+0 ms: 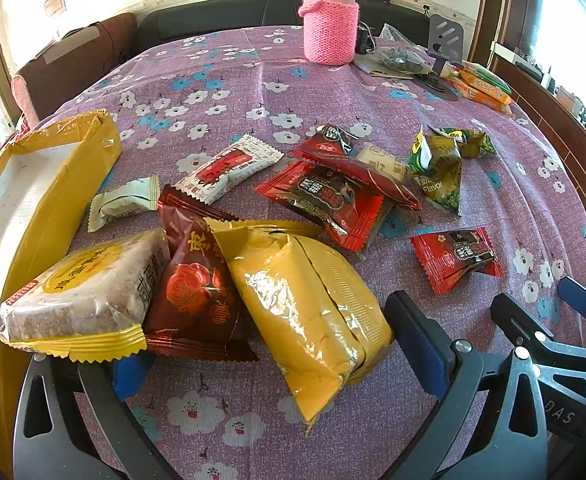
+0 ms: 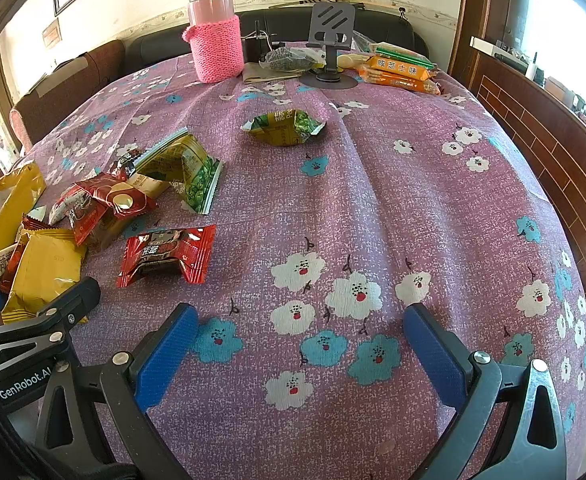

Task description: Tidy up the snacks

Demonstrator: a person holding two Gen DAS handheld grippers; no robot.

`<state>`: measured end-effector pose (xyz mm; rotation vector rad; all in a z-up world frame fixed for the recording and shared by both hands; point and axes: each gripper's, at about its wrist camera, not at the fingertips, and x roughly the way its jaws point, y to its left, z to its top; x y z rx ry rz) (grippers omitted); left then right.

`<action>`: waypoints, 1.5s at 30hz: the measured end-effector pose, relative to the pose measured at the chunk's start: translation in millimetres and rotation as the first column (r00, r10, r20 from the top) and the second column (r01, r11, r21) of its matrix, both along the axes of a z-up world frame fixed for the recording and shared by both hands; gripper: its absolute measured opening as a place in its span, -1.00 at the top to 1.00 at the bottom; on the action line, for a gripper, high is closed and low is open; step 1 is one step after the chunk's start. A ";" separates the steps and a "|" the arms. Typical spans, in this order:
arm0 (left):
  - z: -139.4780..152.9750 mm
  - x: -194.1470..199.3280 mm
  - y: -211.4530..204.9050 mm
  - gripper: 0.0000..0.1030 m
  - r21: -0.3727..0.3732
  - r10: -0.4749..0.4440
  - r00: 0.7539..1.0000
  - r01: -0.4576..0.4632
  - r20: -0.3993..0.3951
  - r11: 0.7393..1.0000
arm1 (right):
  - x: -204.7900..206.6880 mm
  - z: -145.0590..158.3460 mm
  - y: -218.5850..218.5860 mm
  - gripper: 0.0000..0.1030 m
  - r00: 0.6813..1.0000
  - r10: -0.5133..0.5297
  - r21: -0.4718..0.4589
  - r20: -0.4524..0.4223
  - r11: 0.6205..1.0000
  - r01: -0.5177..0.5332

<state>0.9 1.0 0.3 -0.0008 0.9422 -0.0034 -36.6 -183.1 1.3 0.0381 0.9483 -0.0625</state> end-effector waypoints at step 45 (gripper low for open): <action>-0.3 0.7 1.3 -1.00 0.004 0.007 1.000 -0.007 -0.020 1.000 | -1.8 1.9 0.7 -1.00 0.999 -0.037 0.004 -0.002 0.999 0.037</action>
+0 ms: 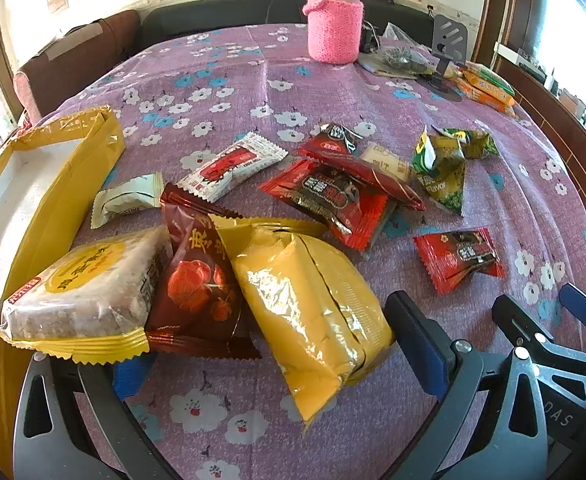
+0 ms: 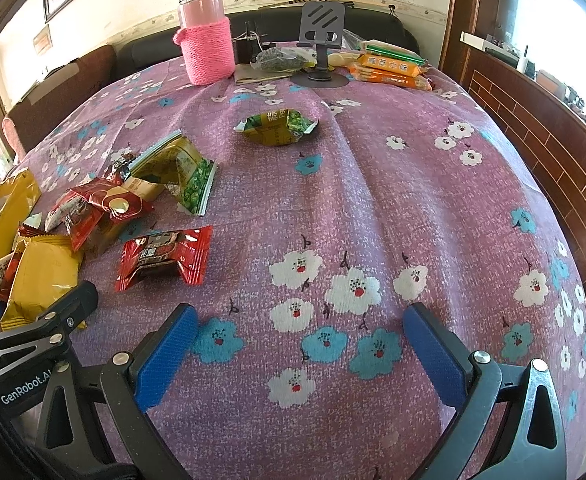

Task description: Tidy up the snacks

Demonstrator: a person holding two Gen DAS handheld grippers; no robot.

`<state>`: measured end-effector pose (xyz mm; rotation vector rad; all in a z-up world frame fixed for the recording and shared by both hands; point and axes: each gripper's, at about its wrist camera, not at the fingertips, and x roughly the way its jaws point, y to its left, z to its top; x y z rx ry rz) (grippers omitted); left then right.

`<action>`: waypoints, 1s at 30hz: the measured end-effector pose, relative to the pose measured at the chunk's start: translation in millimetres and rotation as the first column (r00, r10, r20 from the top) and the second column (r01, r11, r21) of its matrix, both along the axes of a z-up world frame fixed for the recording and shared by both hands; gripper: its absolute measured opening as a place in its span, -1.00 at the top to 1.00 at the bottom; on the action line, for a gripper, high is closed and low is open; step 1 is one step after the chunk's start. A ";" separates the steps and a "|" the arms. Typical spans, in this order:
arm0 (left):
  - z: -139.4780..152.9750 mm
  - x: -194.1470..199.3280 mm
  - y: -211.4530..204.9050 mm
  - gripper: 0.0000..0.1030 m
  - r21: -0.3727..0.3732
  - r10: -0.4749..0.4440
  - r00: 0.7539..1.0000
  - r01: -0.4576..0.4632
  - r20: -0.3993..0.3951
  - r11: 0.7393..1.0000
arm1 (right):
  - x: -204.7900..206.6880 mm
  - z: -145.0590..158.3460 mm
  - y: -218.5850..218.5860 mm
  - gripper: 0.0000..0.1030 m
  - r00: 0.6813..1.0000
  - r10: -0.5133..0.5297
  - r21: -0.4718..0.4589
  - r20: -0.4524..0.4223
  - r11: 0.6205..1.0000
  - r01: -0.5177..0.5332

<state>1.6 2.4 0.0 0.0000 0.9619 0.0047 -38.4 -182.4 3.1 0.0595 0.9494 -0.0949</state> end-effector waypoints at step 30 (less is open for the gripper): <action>141.5 -131.4 81.9 -0.92 -0.125 -0.189 0.870 0.273 0.454 0.954 | -2.3 -0.9 -0.4 -1.00 1.000 0.001 0.002 0.001 1.000 -0.001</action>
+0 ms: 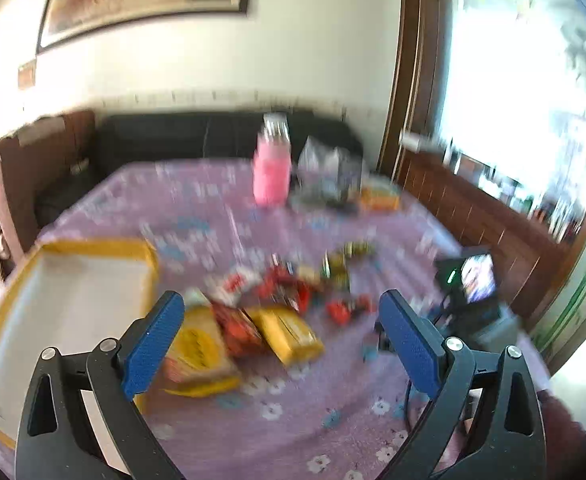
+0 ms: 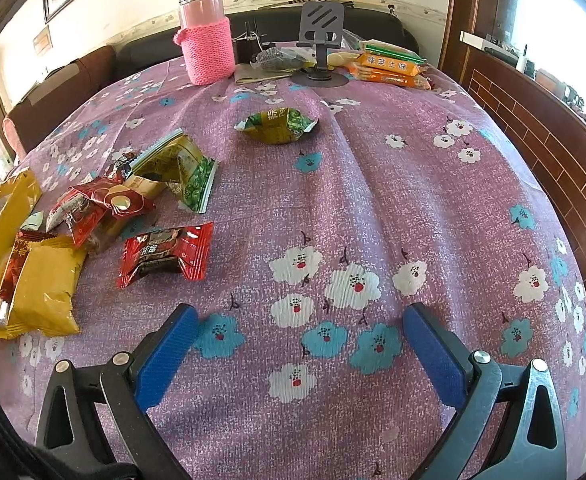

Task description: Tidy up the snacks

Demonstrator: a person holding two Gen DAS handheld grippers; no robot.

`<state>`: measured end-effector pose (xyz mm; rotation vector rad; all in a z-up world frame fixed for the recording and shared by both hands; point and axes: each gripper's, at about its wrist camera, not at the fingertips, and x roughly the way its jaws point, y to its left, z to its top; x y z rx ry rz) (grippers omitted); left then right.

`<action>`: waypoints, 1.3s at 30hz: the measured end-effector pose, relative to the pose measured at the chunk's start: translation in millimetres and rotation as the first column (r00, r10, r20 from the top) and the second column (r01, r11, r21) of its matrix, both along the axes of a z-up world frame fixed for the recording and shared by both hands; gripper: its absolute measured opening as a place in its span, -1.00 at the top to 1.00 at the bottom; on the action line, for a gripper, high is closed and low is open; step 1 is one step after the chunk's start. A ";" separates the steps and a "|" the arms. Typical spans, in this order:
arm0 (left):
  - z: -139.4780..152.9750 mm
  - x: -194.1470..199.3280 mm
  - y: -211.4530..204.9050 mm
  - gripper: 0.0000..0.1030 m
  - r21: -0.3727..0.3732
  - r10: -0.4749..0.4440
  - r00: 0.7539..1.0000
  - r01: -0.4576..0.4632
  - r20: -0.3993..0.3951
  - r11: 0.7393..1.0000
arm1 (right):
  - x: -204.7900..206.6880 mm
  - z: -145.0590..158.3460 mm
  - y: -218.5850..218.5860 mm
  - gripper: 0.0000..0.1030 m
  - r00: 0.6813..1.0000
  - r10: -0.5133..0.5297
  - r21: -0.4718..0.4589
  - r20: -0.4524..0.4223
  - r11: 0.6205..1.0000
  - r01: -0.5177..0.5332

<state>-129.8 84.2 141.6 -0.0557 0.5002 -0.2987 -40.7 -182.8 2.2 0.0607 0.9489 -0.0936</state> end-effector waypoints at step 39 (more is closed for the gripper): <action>-97.6 104.6 82.9 -1.00 0.412 0.346 0.895 -0.212 -0.283 0.886 | 0.6 0.8 0.4 -1.00 1.000 -0.006 -0.003 -0.001 1.000 0.006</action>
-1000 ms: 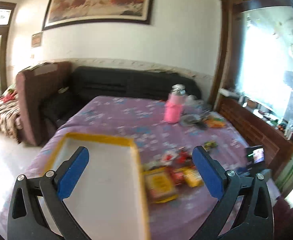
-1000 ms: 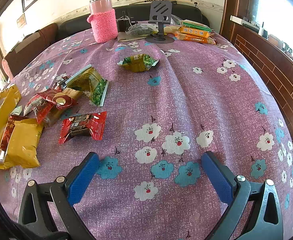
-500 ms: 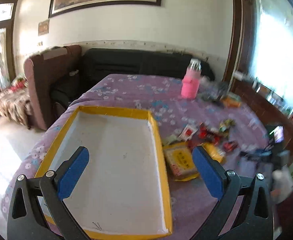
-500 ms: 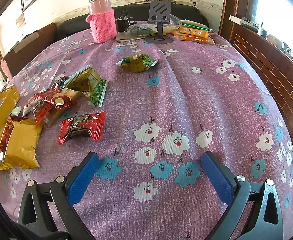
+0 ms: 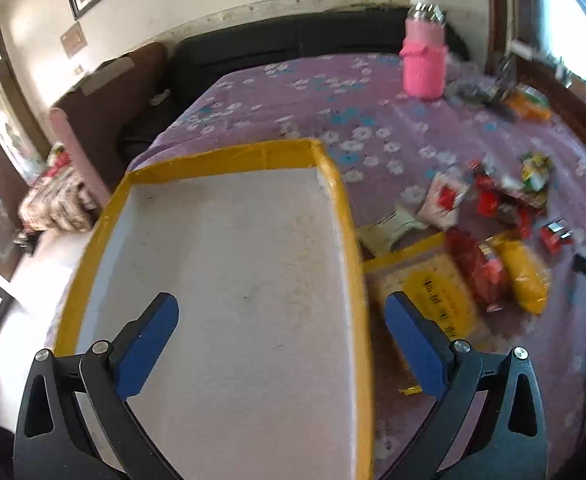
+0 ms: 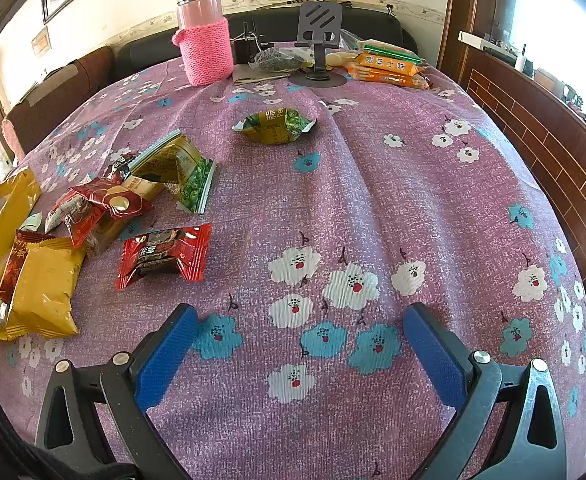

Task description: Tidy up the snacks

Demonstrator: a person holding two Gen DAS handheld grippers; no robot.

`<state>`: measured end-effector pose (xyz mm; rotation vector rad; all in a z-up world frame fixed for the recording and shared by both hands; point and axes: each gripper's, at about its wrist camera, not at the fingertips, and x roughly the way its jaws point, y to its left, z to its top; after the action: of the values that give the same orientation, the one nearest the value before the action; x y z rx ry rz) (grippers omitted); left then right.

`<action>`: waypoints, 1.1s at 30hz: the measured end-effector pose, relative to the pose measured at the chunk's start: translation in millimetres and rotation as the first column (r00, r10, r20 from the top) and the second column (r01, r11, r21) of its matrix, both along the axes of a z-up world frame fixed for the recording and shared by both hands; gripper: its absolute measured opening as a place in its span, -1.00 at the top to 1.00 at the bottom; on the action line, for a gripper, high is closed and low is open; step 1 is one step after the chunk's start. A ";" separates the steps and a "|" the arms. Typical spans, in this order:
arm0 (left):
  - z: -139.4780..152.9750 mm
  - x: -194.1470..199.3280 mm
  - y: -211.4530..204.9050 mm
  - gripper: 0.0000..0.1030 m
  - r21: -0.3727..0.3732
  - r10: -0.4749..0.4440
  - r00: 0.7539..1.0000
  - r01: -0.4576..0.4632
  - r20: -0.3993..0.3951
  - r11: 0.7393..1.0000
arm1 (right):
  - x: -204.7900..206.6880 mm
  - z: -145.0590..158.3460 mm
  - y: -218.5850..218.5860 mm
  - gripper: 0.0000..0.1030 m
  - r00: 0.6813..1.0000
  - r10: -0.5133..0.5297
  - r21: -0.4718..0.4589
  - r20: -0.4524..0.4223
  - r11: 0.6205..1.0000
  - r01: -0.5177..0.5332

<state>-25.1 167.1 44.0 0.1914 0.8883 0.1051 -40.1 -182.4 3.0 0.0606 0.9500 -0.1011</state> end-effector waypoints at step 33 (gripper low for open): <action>97.0 -81.4 12.5 -1.00 -0.219 -0.123 0.946 0.194 0.301 0.956 | -2.9 1.7 -0.1 -1.00 0.996 -0.005 0.013 -0.086 1.000 0.006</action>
<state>-106.6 179.6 141.0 0.0135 0.5880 -0.1276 -43.0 -182.5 4.7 0.0720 1.0362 -0.1030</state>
